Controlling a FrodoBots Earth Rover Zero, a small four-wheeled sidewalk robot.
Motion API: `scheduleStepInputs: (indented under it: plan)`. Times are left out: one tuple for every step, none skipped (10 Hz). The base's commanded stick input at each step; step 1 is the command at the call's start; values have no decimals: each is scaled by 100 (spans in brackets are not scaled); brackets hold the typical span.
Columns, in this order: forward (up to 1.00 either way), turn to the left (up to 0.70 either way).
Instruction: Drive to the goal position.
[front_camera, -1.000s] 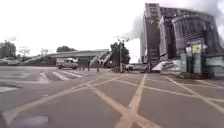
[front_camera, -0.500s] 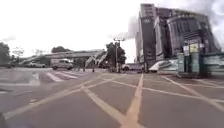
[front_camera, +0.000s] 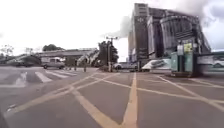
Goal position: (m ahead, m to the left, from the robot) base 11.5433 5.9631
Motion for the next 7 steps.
scheduleStepInputs:
  plan:
    - [45,0]
    - [45,0]
    - [45,0]
    - [45,0]
    - [45,0]
    - [45,0]
    - [45,0]
